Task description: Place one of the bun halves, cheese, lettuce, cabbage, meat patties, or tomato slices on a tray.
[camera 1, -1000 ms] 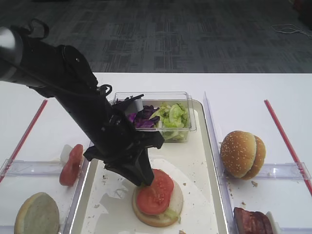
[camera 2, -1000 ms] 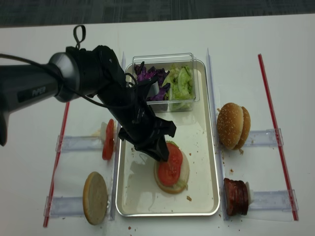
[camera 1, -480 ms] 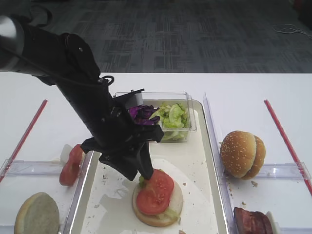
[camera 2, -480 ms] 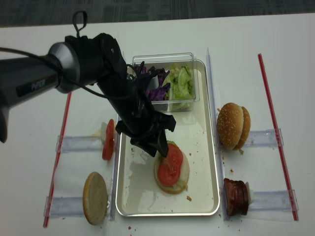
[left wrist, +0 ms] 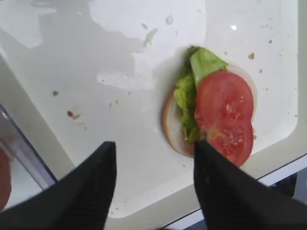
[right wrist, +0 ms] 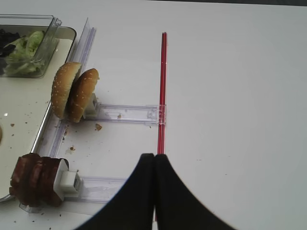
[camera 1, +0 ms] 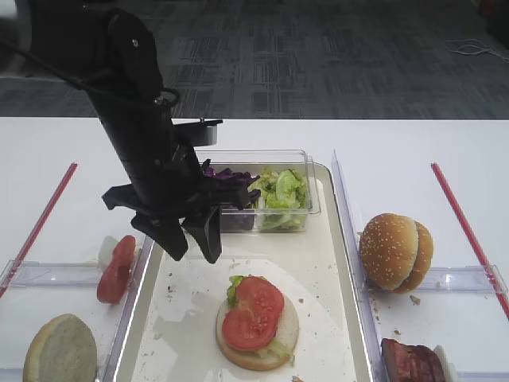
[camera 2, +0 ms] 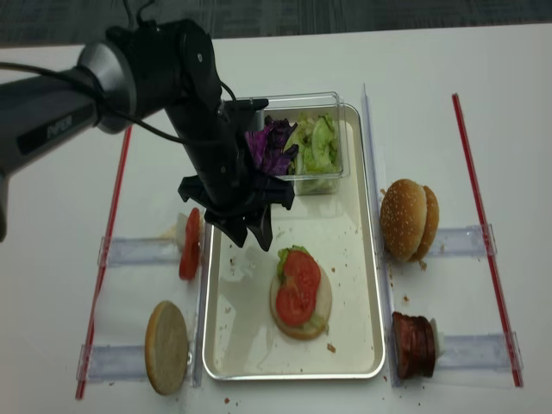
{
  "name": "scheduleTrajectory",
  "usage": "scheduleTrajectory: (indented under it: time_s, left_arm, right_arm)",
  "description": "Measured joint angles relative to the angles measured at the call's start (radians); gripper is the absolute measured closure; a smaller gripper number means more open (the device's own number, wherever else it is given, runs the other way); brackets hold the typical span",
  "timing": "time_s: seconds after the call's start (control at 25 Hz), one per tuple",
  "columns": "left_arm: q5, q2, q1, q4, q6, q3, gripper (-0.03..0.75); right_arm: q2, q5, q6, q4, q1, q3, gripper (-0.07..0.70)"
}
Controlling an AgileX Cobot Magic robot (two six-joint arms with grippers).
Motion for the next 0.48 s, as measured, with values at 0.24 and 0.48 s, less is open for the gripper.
scheduleTrajectory:
  time_s: [0.24, 0.48]
  left_arm:
    - [0.042, -0.038, 0.000, 0.079, -0.054, -0.051, 0.336]
    - [0.064, -0.040, 0.000, 0.213, -0.126, -0.111, 0.333]
  right_arm:
    - [0.000, 0.000, 0.000, 0.000, 0.000, 0.000, 0.568]
    - [0.000, 0.000, 0.002, 0.000, 0.000, 0.000, 0.568]
